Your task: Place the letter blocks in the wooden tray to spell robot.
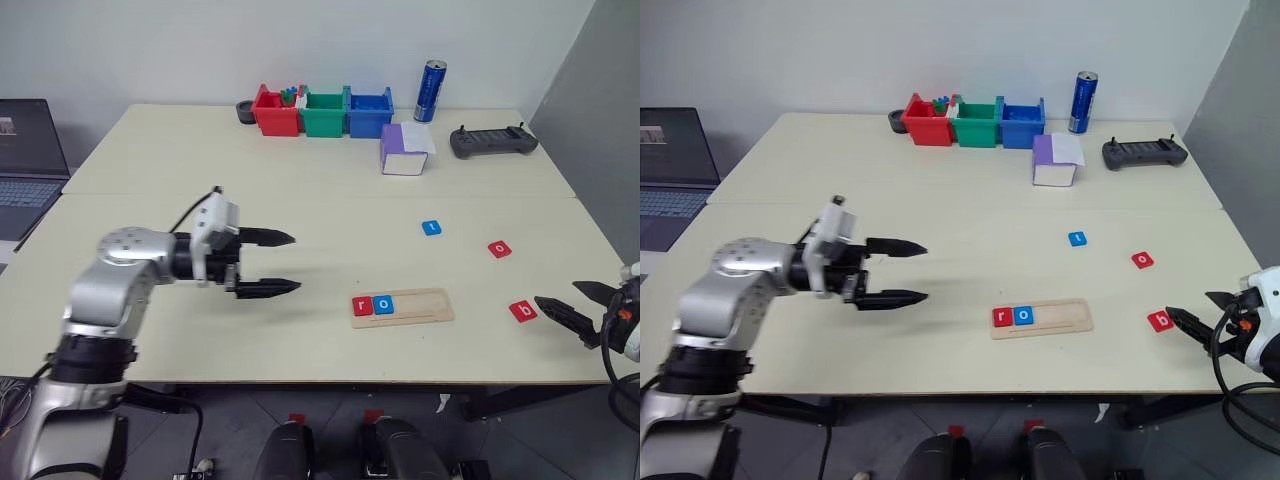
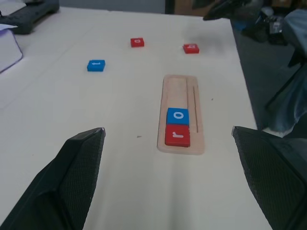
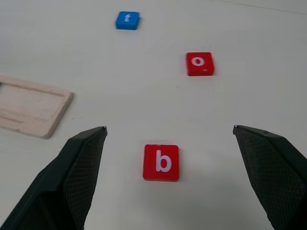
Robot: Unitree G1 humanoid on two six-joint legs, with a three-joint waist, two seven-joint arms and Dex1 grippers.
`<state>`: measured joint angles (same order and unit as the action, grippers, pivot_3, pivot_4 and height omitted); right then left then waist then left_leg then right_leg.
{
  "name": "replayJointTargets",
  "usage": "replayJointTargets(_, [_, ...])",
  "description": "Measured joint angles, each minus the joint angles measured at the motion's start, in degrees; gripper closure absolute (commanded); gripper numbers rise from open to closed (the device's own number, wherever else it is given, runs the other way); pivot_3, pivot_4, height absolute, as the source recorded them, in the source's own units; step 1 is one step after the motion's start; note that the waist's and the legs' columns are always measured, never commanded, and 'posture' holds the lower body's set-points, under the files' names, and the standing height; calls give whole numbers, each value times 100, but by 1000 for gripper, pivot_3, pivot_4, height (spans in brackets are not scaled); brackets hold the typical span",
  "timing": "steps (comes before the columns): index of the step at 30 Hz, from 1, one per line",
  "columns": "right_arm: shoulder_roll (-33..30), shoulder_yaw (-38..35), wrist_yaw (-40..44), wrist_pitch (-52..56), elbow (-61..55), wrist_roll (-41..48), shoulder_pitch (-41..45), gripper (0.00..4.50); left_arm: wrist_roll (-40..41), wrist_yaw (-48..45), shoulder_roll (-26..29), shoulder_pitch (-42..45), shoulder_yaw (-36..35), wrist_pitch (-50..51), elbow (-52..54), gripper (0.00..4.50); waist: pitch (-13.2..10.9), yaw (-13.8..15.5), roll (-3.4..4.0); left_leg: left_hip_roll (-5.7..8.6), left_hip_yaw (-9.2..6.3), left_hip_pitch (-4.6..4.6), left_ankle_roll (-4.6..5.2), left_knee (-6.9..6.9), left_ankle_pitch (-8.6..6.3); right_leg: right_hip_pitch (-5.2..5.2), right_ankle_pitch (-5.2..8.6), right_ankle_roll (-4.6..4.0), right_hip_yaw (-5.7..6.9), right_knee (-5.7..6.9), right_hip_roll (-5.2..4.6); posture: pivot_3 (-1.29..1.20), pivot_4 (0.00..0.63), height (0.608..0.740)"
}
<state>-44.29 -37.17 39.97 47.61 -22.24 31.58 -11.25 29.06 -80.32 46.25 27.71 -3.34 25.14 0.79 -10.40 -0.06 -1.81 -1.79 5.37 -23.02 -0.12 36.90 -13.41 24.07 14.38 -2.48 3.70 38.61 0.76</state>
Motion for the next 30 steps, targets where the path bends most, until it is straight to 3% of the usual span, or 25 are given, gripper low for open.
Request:
replayJointTargets(7, [214, -64, -432, 200, -465, 88, -184, 0, 17, -135, 173, -228, -76, -65, 72, 21, 0, 15, 0, 2, -1, 3, 1, 5, 0, -3, -1, 3, 1, 2, -3, 0, 150, 740])
replayJointTargets(13, [415, 503, -892, 147, -401, -125, 319, 0, 52, -85, 148, -241, -78, -30, 72, 21, 1, -4, 0, -1, 0, 1, 1, -2, 0, 2, 1, -1, 1, 2, 2, 0, 150, 740])
replayJointTargets(22, [395, 590, -843, -103, -36, -247, 287, 0, -67, 316, -217, -503, -96, -408, -29, 21, 1, 12, -1, 1, 2, 0, 1, 0, 0, 1, 1, -2, -1, 1, -1, 0, 150, 740])
replayJointTargets(30, [425, 924, -881, -277, 107, -346, 494, 0, -64, 127, -733, -678, 0, -1168, -178, 21, 1, 3, -1, 0, 3, 1, 1, 0, 0, 1, 1, -2, 0, 4, 0, 0, 150, 740])
